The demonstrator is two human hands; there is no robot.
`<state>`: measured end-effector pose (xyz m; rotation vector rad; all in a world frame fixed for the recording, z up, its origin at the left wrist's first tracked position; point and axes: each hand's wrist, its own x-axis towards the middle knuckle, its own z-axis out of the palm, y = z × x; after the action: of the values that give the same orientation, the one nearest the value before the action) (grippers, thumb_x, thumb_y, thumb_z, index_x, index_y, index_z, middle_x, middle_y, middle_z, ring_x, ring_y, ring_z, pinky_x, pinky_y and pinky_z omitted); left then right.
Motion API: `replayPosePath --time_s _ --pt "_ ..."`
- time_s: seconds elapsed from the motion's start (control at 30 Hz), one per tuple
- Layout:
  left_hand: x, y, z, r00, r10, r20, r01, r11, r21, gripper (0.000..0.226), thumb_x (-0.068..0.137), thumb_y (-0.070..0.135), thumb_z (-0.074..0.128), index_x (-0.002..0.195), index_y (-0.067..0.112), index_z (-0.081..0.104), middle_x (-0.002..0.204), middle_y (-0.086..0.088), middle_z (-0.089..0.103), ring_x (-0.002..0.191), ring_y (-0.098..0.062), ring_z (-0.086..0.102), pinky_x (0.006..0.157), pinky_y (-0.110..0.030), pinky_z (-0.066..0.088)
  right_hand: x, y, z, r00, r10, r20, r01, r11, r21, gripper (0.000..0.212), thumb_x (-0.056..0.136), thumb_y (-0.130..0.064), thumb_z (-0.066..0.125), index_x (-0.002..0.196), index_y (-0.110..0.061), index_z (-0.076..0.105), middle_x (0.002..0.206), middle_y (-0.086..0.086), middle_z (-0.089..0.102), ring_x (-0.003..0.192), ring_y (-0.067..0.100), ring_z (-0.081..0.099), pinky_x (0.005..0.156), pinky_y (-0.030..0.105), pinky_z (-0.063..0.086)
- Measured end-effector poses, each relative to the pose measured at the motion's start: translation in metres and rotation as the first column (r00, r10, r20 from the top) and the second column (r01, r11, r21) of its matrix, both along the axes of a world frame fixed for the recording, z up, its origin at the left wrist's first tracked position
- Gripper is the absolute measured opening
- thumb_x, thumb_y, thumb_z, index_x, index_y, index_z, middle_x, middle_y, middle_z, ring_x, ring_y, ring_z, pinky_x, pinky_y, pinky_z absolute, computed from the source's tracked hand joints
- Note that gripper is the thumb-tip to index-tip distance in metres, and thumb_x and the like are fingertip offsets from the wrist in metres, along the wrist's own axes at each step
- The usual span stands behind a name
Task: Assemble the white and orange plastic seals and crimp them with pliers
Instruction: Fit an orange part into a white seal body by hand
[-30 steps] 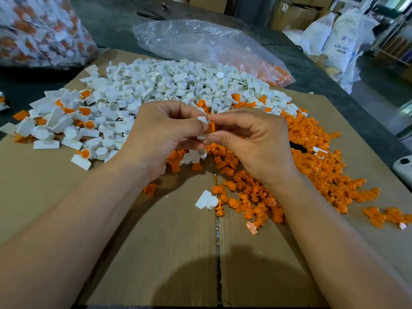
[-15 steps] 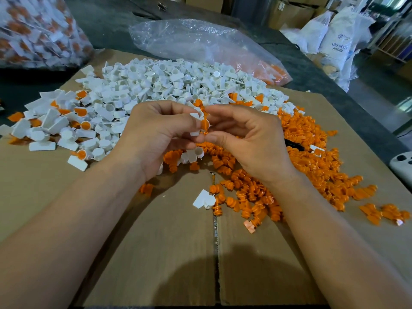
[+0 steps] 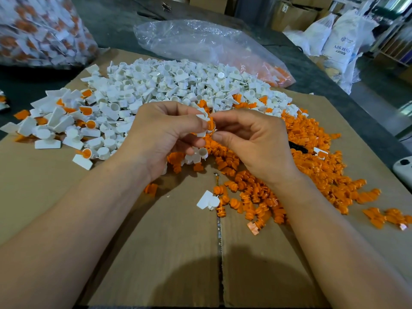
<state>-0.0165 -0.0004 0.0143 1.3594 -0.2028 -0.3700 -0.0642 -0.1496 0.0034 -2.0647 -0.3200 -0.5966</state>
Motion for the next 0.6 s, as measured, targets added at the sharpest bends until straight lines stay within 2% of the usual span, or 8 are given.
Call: replayPosePath --time_s 0.37,0.6 --pt "-0.0005 -0.0018 -0.0013 0.998 0.02 0.057 -0.023 0.999 0.048 0.017 0.066 0.0 0.072 0.062 0.013 0.063 0.048 0.0 0.059 0.032 -0.01 0.046 0.034 -0.013 0.031 -0.0009 0.0012 0.0012 1.0 0.002 0.004 -0.002 1.0 -0.011 0.035 0.076 0.0 0.068 0.095 -0.028 0.062 0.085 -0.013 0.065 0.081 0.004 0.066 0.076 0.021 0.054" --pt "-0.0006 -0.0029 -0.0022 0.996 0.033 0.08 -0.038 0.997 0.061 0.016 0.066 0.0 0.072 0.062 0.012 0.063 0.047 0.002 0.059 0.031 -0.009 0.046 0.034 -0.014 0.031 -0.0011 0.0006 0.0017 1.0 0.007 -0.006 -0.007 1.0 -0.022 0.035 0.077 0.0 0.067 0.094 -0.029 0.061 0.086 -0.017 0.064 0.083 -0.001 0.065 0.076 0.016 0.051"
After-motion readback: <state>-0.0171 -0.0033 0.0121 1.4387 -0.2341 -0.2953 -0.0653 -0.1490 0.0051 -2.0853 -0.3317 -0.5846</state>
